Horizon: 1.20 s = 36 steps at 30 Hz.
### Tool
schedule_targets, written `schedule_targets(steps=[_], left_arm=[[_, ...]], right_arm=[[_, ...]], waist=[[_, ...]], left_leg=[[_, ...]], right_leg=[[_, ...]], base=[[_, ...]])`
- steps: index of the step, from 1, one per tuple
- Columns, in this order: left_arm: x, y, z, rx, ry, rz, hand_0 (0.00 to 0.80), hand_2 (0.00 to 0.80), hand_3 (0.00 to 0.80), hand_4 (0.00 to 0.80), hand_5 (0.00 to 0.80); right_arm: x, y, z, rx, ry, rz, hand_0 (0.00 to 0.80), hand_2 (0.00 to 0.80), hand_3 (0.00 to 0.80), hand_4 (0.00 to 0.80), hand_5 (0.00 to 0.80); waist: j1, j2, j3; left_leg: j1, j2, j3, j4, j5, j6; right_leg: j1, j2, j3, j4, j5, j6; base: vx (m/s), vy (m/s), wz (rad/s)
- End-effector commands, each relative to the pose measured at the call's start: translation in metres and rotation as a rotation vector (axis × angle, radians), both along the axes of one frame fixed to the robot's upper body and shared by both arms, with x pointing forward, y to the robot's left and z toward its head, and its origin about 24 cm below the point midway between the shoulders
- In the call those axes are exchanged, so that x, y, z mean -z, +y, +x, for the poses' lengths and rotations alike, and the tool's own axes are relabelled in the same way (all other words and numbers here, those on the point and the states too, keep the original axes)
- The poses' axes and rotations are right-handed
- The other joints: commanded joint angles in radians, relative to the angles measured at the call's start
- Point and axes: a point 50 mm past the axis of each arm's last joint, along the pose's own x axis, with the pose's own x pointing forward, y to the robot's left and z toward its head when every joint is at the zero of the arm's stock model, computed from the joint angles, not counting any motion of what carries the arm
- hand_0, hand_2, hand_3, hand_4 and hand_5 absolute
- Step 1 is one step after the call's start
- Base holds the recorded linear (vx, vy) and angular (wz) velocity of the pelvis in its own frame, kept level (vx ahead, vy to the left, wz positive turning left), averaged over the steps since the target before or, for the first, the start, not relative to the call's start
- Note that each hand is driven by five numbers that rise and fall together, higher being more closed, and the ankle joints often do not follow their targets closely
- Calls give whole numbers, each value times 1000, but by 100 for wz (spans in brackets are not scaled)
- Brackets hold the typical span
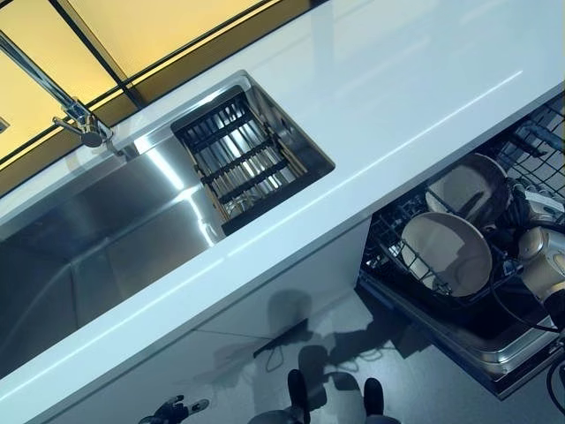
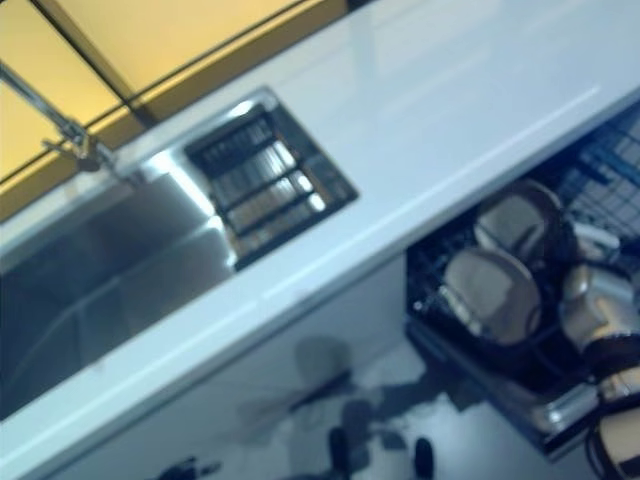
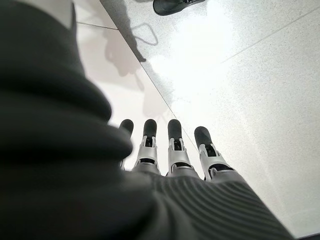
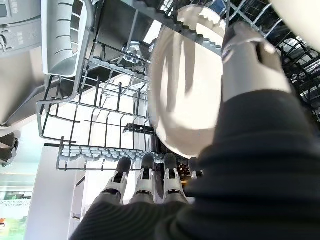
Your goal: Take plates into dishwasher
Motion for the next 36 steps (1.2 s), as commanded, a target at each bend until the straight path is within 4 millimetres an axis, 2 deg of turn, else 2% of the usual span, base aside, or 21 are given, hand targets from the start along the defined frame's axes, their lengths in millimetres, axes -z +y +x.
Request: schedule_targets(steps=[1,13,16,21,23,25,30,33,34,35,36], left_arm=[[4,2,-7,19,38,27,0,0,0,0,0],[0,19,-11,20,57,88,0,0,0,0,0],[-1,25,-13,20,69,111,0,0,0,0,0],[-2,34,-18,-1,93,134,0,0,0,0,0],[-3,37,-20,-8,104,144,0,0,0,0,0],[-3,42,-26,-13,124,167,0,0,0,0,0],[-5,50,-30,-69,119,183,0,0,0,0,0],[-9,48,-15,-117,46,161,0,0,0,0,0],[-9,47,-12,-121,31,155,0,0,0,0,0],[-10,40,1,-130,-16,124,0,0,0,0,0],[-10,35,6,-133,-35,106,0,0,0,0,0]], right_arm=[[-41,-14,-9,51,-96,-91,0,0,0,0,0],[-58,-53,-45,214,-102,-83,0,0,0,0,0],[-64,-69,-62,291,-113,-78,0,0,0,0,0],[-67,-94,-92,407,-148,-17,0,0,0,0,0],[-59,-102,-102,437,-161,48,0,0,0,0,0],[-31,-109,-116,486,-125,169,0,0,0,0,0],[11,-123,-143,579,-72,313,0,0,0,0,0],[40,-127,-155,660,-89,416,0,0,0,0,0],[45,-126,-156,672,-88,433,0,0,0,0,0],[64,-125,-160,719,-85,518,0,0,0,0,0],[74,-123,-163,732,-61,548,0,0,0,0,0]], waist=[[24,-68,-40],[-6,-168,-94],[-19,-196,-113],[-36,-223,-138],[-40,-232,-144],[-47,-243,-152],[-40,-249,-143],[-33,-246,-114],[-32,-246,-106],[-28,-246,-85],[-31,-251,-81]], left_leg=[[50,-42,1,-2,-121,19],[96,-13,24,-2,-141,19],[116,-3,35,-2,-149,21],[141,10,51,-2,-160,23],[148,15,56,-2,-162,22],[158,25,58,-2,-161,20],[168,48,45,-2,-137,5],[109,53,34,-2,-90,-29],[101,52,34,-2,-86,-32],[110,42,63,-2,-81,-29],[101,35,88,58,-114,-22]], right_leg=[[-28,12,-12,-1,-18,21],[13,36,15,-1,-26,21],[30,44,28,-1,-30,21],[49,53,45,-1,-37,18],[56,56,45,-1,-39,16],[63,63,42,16,-55,6],[56,78,10,69,-99,-31],[56,87,-9,24,-70,-34],[54,88,-8,20,-66,-33],[49,84,-14,6,-53,-33],[45,74,-19,4,-49,-35]], base=[[0,0,0],[11,-2,-4],[27,-18,-10],[21,-33,-16],[26,-89,-9],[29,-158,-8],[2,-199,-9],[-174,-142,-2],[-263,-63,8],[-237,-17,14],[-218,30,15]])
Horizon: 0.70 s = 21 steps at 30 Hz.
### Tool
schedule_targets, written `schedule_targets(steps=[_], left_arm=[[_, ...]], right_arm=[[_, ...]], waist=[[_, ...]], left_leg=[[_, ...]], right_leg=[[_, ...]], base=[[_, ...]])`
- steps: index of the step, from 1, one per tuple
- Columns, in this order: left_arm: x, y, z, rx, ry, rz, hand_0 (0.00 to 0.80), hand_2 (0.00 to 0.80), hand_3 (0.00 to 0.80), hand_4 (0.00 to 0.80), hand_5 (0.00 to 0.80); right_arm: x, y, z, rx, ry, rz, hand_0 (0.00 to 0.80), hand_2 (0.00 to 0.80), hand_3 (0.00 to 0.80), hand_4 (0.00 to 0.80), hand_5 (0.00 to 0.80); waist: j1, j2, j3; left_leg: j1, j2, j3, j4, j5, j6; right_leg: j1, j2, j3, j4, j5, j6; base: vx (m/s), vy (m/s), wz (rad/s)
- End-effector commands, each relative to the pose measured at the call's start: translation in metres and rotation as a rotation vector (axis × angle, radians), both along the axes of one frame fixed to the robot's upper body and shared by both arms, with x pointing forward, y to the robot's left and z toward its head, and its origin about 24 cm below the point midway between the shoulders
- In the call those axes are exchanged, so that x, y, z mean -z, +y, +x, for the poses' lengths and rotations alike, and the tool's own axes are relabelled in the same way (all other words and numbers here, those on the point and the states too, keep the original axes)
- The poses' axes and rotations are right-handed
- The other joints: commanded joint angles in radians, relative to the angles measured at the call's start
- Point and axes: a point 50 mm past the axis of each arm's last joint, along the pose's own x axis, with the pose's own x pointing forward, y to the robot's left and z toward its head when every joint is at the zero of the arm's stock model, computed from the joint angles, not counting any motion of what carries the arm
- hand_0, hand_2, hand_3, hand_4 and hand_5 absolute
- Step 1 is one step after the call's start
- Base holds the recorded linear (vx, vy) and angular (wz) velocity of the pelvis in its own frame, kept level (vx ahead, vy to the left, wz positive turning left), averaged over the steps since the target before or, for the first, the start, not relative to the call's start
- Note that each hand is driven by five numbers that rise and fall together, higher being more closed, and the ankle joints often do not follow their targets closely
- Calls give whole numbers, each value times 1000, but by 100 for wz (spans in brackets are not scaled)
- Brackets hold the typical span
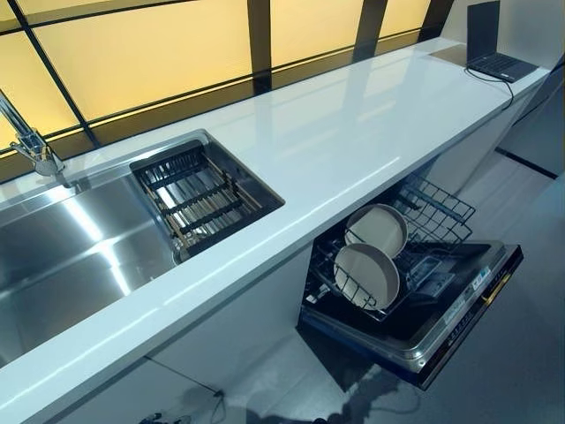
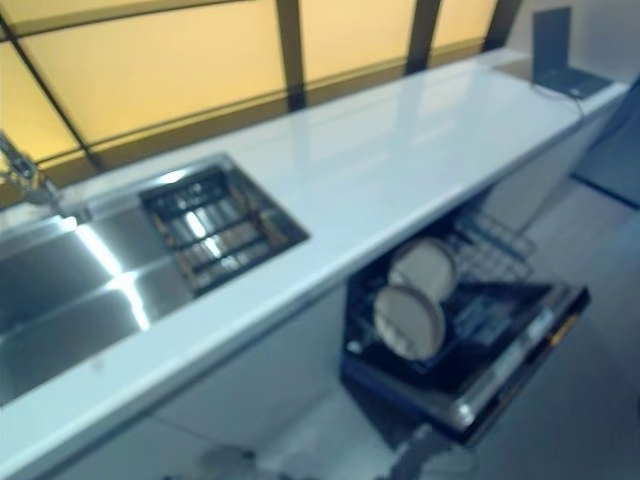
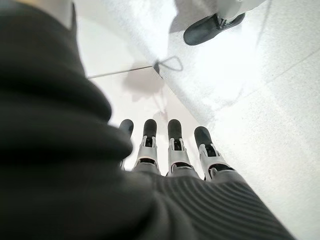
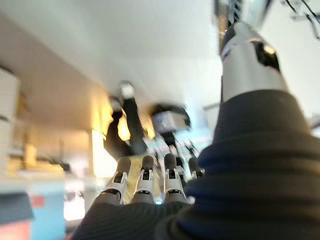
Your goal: Take plates into dishwasher
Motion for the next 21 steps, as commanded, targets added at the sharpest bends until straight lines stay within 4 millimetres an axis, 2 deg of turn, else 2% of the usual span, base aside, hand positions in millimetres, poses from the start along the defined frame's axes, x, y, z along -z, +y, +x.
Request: schedule_targets(steps=[1,2,3,4,5,7,8,9,10,11,13,16,18,20,21], left_arm=[[-8,4,26,-67,-99,0,0,0,0,0,0],[-8,1,30,-62,-104,-9,0,0,0,0,0],[-8,-1,33,-56,-105,-13,0,0,0,0,0],[-9,-2,38,-38,-107,-20,0,0,0,0,0],[-11,-2,41,-27,-111,-24,0,0,0,0,0],[-12,-1,44,-15,-109,-24,0,0,0,0,0],[-16,1,51,-9,-109,-4,0,0,0,0,0],[-17,3,52,-10,-112,2,0,0,0,0,0],[-20,9,53,-30,-116,22,0,0,0,0,0],[-20,11,52,-40,-119,25,0,0,0,0,0],[-17,18,37,-120,-120,35,0,0,0,0,0],[-15,21,25,-150,-119,38,0,0,0,0,0],[-16,23,27,-141,-133,47,0,0,0,0,0],[-19,25,31,-123,-140,63,0,0,0,0,0],[-20,26,33,-107,-140,74,0,0,0,0,0]], right_arm=[[17,-3,-10,87,-79,92,0,0,0,0,0],[27,-1,-15,93,-68,132,0,0,0,0,0],[36,0,-19,103,-58,162,0,0,0,0,0],[52,4,-28,118,-34,219,0,0,0,0,0],[61,7,-33,132,-24,258,0,0,0,0,0],[68,9,-38,153,-27,288,0,0,0,0,0],[84,16,-42,215,-67,345,0,0,0,0,0],[87,18,-41,221,-71,355,0,0,0,0,0],[95,25,-36,222,-79,397,0,0,0,0,0],[95,26,-34,224,-87,402,0,0,0,0,0],[92,24,-33,270,-125,387,0,0,0,0,0],[101,25,-45,339,-141,407,0,0,0,0,0],[106,26,-52,373,-152,418,0,0,0,0,0],[108,26,-58,408,-144,414,0,0,0,0,0],[111,25,-68,427,-104,399,0,0,0,0,0]], waist=[[37,-47,50],[34,-52,45],[33,-54,42],[33,-46,31],[30,-31,28],[22,-10,27],[21,-2,47],[24,-3,55],[38,-2,83],[41,0,89],[53,15,89],[63,22,68],[67,20,65],[66,17,69],[63,9,77]], left_leg=[[45,-17,54,170,-192,16],[42,-22,59,235,-233,31],[44,-27,54,291,-246,41],[69,-42,27,381,-268,54],[95,-46,10,388,-273,55],[162,-55,7,299,-293,57],[169,-65,6,213,-304,75],[162,-67,2,211,-307,80],[138,-79,-21,200,-310,90],[136,-83,-26,195,-307,90],[149,-99,-43,155,-297,91],[154,-109,-43,120,-283,92],[143,-112,-36,135,-291,96],[137,-115,-18,146,-299,104],[126,-121,-2,160,-312,116]], right_leg=[[18,22,-71,22,-68,-11],[11,16,-74,31,-68,-16],[3,15,-73,43,-71,-21],[-34,26,-68,93,-90,-31],[-73,40,-61,151,-110,-35],[-113,56,-67,215,-135,-32],[-159,58,-86,240,-119,-8],[-166,57,-86,239,-112,-2],[-185,54,-85,209,-64,20],[-187,54,-86,197,-51,24],[-185,57,-82,149,-22,34],[-174,51,-100,117,-15,37],[-171,40,-109,109,-6,44],[-187,24,-117,116,14,65],[-191,15,-119,85,56,90]], base=[[-140,70,7],[-102,75,3],[-158,95,18],[-178,104,25],[-214,147,26],[-232,93,-3],[-293,30,-17],[-477,35,19],[-300,26,50],[-376,72,55],[-260,93,21],[-228,83,18],[-273,110,29],[-279,118,16],[-275,76,5]])
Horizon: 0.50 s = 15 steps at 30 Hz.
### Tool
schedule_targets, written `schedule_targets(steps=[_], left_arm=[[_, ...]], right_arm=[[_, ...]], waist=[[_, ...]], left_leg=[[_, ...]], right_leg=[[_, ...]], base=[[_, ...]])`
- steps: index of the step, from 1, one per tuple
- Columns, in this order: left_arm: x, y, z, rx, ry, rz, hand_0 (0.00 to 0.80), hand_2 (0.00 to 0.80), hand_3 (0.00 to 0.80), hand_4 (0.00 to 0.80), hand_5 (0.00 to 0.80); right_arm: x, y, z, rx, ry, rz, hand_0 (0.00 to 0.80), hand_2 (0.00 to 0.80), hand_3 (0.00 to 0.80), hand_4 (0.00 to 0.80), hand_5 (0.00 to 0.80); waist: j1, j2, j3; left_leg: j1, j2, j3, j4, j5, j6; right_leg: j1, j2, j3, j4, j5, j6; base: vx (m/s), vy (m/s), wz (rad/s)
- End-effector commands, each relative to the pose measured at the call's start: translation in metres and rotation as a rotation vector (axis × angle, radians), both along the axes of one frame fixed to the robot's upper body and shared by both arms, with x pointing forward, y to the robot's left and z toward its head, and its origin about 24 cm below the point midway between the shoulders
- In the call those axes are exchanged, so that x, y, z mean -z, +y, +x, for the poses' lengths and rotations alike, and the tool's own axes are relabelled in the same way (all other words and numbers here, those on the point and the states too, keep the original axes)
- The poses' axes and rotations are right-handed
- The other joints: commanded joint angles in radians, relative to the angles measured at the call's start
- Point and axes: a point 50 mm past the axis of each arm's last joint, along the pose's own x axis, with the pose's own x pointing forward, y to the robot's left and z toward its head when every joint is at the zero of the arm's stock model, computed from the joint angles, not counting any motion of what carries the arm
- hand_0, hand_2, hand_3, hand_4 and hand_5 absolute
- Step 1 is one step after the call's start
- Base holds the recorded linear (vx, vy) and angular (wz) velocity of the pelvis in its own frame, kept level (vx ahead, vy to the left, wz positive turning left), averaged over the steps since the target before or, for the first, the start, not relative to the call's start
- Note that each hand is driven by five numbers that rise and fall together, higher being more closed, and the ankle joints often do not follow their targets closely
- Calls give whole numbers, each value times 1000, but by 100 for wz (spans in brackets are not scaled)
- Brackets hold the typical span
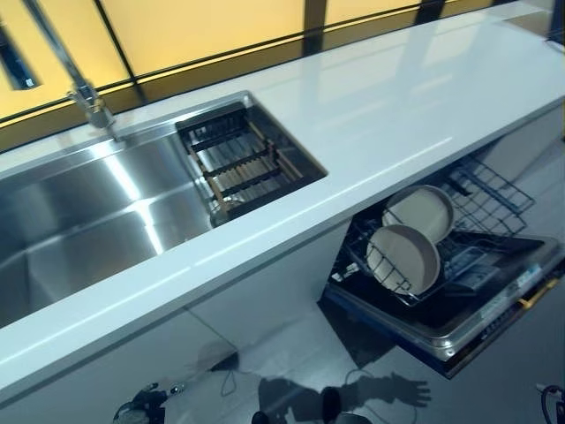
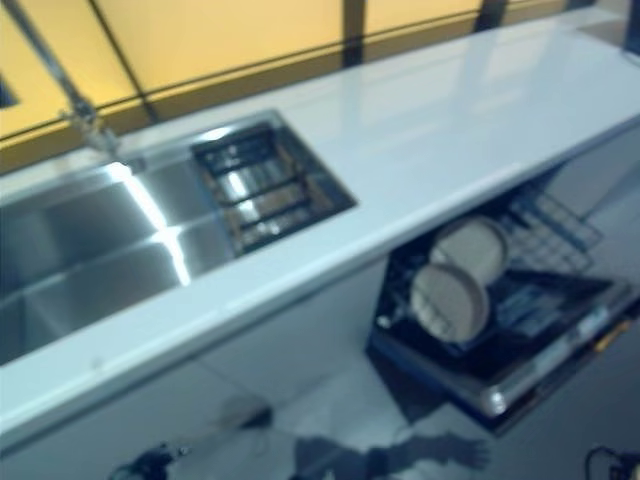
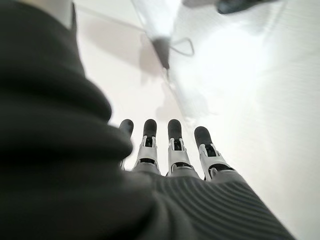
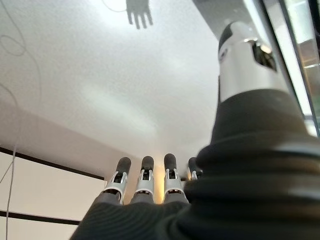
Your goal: Take plates into dishwasher
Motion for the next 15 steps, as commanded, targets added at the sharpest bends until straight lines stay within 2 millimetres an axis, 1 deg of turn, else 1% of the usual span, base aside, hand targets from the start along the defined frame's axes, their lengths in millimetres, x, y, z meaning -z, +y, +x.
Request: schedule_targets(steps=[1,2,3,4,5,7,9,10,11,12,13,14,15], left_arm=[[-14,15,18,8,-70,72,0,0,0,0,0],[-15,17,19,21,-59,83,0,0,0,0,0],[-17,20,19,35,-41,98,0,0,0,0,0],[-17,24,16,43,-16,113,0,0,0,0,0],[-18,28,11,28,0,119,0,0,0,0,0],[-20,40,-1,-31,20,116,0,0,0,0,0],[-22,49,-8,-82,27,108,0,0,0,0,0],[-23,53,-13,-119,36,100,0,0,0,0,0],[-23,55,-14,-137,40,97,0,0,0,0,0],[-24,57,-15,-150,43,96,0,0,0,0,0],[-27,61,-14,-172,37,89,0,0,0,0,0],[-30,65,-10,-194,20,83,0,0,0,0,0],[-30,65,-8,-226,8,80,0,0,0,0,0]], right_arm=[[-6,-11,-18,59,52,-62,0,0,0,0,0],[-5,-12,-22,55,60,-70,0,0,0,0,0],[-5,-13,-28,62,58,-66,0,0,0,0,0],[-1,-12,-36,85,47,-44,0,0,0,0,0],[2,-10,-40,95,35,-26,0,0,0,0,0],[8,-5,-36,98,-2,1,0,0,0,0,0],[15,1,-34,116,-54,19,0,0,0,0,0],[21,8,-29,132,-105,35,0,0,0,0,0],[27,14,-26,149,-138,47,0,0,0,0,0],[31,19,-20,155,-162,53,0,0,0,0,0],[35,26,-12,161,-185,59,0,0,0,0,0],[37,32,-1,158,-206,72,0,0,0,0,0],[39,38,10,152,-227,91,0,0,0,0,0]], waist=[[25,-34,20],[27,-37,27],[26,-43,35],[16,-39,41],[13,-37,42],[24,-29,37],[40,-20,32],[54,-14,28],[61,-15,27],[72,-21,27],[80,-27,32],[89,-34,44],[101,-49,54]], left_leg=[[108,-43,59,99,-204,61],[106,-44,55,100,-198,59],[96,-48,52,101,-184,65],[79,-46,29,105,-174,78],[70,-43,19,104,-165,85],[55,-25,11,94,-146,91],[21,4,-6,113,-141,99],[-17,28,-25,157,-151,102],[-62,40,-53,212,-165,108],[-104,56,-71,274,-178,109],[-145,79,-85,333,-195,109],[-174,111,-83,374,-205,104],[-193,162,-51,411,-221,86]], right_leg=[[-79,83,-22,-90,99,73],[-77,85,-11,-111,115,80],[-94,82,28,-90,127,68],[-117,78,84,-27,118,57],[-124,69,99,9,112,50],[-92,34,83,31,86,33],[-60,-24,82,86,63,10],[-34,-69,80,135,44,-11],[-24,-97,101,184,40,-26],[-4,-122,105,197,34,-34],[-5,-134,116,207,27,-40],[-14,-142,108,212,10,-43],[-8,-131,61,185,-38,-33]], base=[[-291,40,9],[-273,-35,6],[-305,-73,7],[-304,-91,10],[-247,-109,21],[-210,-149,10],[-220,-247,-7],[-254,-357,10],[-288,-491,11],[-279,-538,13],[-307,-582,3],[-318,-670,-9],[-249,-667,-25]])
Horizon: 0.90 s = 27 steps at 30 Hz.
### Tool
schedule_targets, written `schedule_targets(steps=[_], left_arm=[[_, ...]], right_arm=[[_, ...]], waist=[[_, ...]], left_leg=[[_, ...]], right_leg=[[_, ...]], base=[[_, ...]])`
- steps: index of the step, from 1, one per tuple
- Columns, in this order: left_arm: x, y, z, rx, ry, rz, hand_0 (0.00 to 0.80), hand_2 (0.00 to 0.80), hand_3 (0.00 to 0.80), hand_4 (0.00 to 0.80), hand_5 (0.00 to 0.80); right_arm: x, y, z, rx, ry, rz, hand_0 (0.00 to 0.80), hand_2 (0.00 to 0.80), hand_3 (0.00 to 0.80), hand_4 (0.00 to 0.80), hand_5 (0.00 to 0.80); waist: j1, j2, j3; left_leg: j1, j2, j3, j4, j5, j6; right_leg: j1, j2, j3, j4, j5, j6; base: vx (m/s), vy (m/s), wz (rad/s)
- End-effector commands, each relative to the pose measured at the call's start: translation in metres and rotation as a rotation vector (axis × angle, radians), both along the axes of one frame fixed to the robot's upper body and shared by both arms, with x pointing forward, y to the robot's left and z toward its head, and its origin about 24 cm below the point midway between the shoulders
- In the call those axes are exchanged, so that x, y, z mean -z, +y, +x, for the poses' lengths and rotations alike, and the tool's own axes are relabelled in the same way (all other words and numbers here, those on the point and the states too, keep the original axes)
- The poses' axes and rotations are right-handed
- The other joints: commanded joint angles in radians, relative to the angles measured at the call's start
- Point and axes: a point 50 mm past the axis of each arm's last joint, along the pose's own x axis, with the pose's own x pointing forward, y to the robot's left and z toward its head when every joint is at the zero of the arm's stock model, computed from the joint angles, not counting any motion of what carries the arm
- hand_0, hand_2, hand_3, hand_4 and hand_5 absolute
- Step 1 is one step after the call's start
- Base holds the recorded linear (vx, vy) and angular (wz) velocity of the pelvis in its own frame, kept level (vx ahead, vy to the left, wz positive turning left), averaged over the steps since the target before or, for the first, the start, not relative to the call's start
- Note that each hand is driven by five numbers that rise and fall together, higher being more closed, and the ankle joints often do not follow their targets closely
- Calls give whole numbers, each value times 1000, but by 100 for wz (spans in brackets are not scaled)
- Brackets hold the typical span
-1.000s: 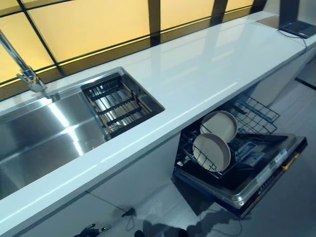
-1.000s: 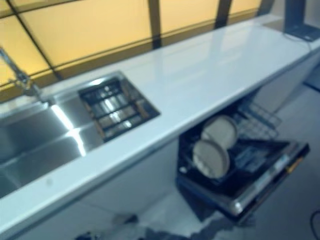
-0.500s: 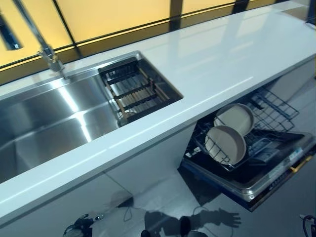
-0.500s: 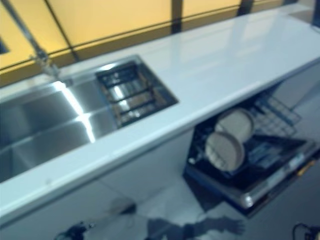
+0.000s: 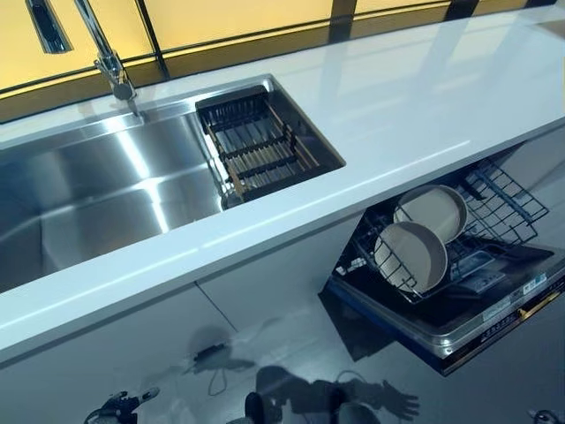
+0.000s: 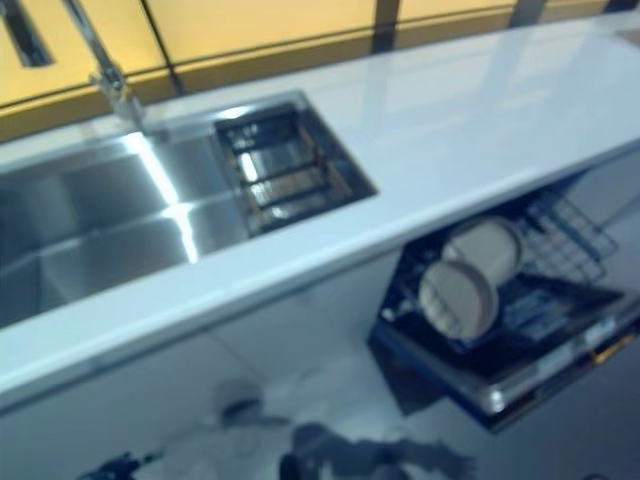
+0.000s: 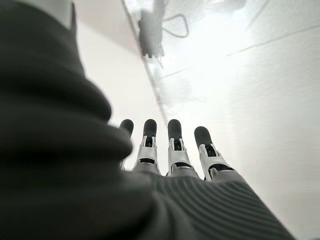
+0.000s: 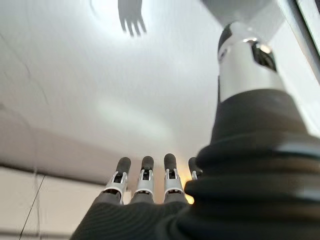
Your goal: Take plates into dishwasher
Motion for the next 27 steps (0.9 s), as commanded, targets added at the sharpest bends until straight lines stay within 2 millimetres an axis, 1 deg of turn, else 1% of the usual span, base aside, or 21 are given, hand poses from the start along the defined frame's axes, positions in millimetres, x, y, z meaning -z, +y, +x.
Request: schedule_targets(steps=[1,2,3,4,6,8,10,12,14,15,17,18,19,20,21,22,23,24,25,26,27], left_arm=[[-5,19,-17,-138,7,15,0,0,0,0,0],[-4,15,-16,-153,-4,11,0,0,0,0,0],[-3,11,-11,-169,-35,-12,0,0,0,0,0],[0,3,-8,-165,-60,-43,0,0,0,0,0],[9,-16,-3,-117,-84,-88,0,0,0,0,0],[12,-28,3,-73,-100,-107,0,0,0,0,0],[11,-34,14,-49,-126,-122,0,0,0,0,0],[10,-37,19,-49,-142,-132,0,0,0,0,0],[9,-35,20,-70,-142,-129,0,0,0,0,0],[9,-32,18,-85,-130,-130,0,0,0,0,0],[12,-25,5,-132,-105,-122,0,0,0,0,0],[14,-22,-4,-165,-92,-121,0,0,0,0,0],[15,-21,-12,-204,-89,-125,0,0,0,0,0],[17,-22,-16,-224,-95,-138,0,0,0,0,0],[17,-26,-13,-225,-110,-161,0,0,0,0,0],[17,-29,-9,-217,-121,-174,0,0,0,0,0],[17,-31,-5,-219,-135,-185,0,0,0,0,0],[17,-34,-1,-230,-144,-202,0,0,0,0,0],[18,-39,3,-232,-150,-221,0,0,0,0,0],[18,-43,8,-229,-154,-238,0,0,0,0,0],[19,-47,10,-227,-154,-252,0,0,0,0,0]], right_arm=[[-11,0,29,32,-106,-54,0,0,0,0,0],[-6,7,33,34,-115,-27,0,0,0,0,0],[-2,14,38,43,-130,8,0,0,0,0,0],[-1,16,39,44,-137,18,0,0,0,0,0],[0,13,32,48,-147,13,0,0,0,0,0],[-9,5,36,57,-160,0,0,0,0,0,0],[-19,-2,44,74,-179,-21,0,0,0,0,0],[-22,-4,46,73,-185,-30,0,0,0,0,0],[-23,-5,45,74,-173,-29,0,0,0,0,0],[-22,-5,43,77,-174,-20,0,0,0,0,0],[-19,-6,36,81,-161,-1,0,0,0,0,0],[-17,-6,32,79,-147,10,0,0,0,0,0],[-15,-6,29,81,-139,25,0,0,0,0,0],[-15,-6,28,90,-136,30,0,0,0,0,0],[-14,-5,26,95,-126,36,0,0,0,0,0],[-12,-4,23,116,-131,42,0,0,0,0,0],[-9,-4,19,134,-140,50,0,0,0,0,0],[-8,-4,18,141,-156,61,0,0,0,0,0],[-6,-1,18,162,-190,79,0,0,0,0,0],[-4,1,19,181,-238,104,0,0,0,0,0],[-1,5,20,191,-278,125,0,0,0,0,0]], waist=[[59,-48,-15],[61,-54,-5],[61,-60,-3],[57,-60,-3],[46,-59,-2],[33,-50,-2],[21,-34,2],[10,-22,13],[6,-14,22],[5,-12,24],[4,-11,24],[1,-9,23],[-1,-3,20],[-7,6,20],[-13,11,25],[-20,10,30],[-24,3,31],[-27,-3,25],[-28,1,17],[-29,4,12],[-31,11,8]], left_leg=[[-59,67,15,220,-180,112],[-60,72,-9,209,-165,100],[-65,76,-20,183,-127,81],[-49,79,-13,134,-91,63],[-9,69,-7,13,-30,42],[7,62,-3,-60,19,21],[2,59,-7,-77,32,11],[1,49,-14,-59,28,8],[7,45,-17,-52,27,6],[14,45,-19,-55,28,6],[33,49,-32,-78,39,-2],[52,56,-34,-120,61,-11],[66,70,-24,-182,111,-28],[72,83,-3,-250,177,-46],[44,83,19,-277,205,-51],[17,79,49,-261,197,-43],[-1,73,78,-181,155,-28],[8,69,102,-103,97,-22],[14,65,122,-32,54,-19],[21,61,137,49,21,-15],[32,50,138,91,-10,-8]], right_leg=[[6,2,-53,-26,-8,4],[1,21,-40,-5,-45,7],[-14,33,-42,-3,-51,9],[-16,40,-52,-14,-53,14],[1,49,-69,-53,-52,16],[9,46,-83,-77,-53,16],[-10,41,-91,-45,-77,11],[-34,30,-88,31,-109,5],[-51,17,-89,96,-136,-1],[-55,13,-92,124,-155,-4],[-60,17,-102,171,-192,-18],[-60,27,-108,184,-208,-32],[-56,42,-120,177,-214,-48],[-44,62,-131,150,-208,-62],[-27,83,-140,111,-196,-69],[-13,96,-147,77,-185,-75],[3,93,-153,34,-164,-73],[19,84,-153,0,-153,-62],[26,78,-159,-20,-144,-57],[29,73,-166,-30,-136,-53],[19,69,-168,-13,-139,-49]], base=[[-175,-666,-43],[-159,-564,-39],[-169,-473,-28],[-152,-363,4],[-93,-246,18],[-124,-149,17],[-152,-82,15],[-134,-80,6],[-128,-140,-1],[-118,-235,9],[-69,-289,14],[-34,-325,14],[-54,-322,13],[-120,-316,11],[-171,-295,16],[-185,-269,24],[-111,-186,40],[-55,-83,58],[-26,-18,54],[-49,39,33],[-58,108,12]])
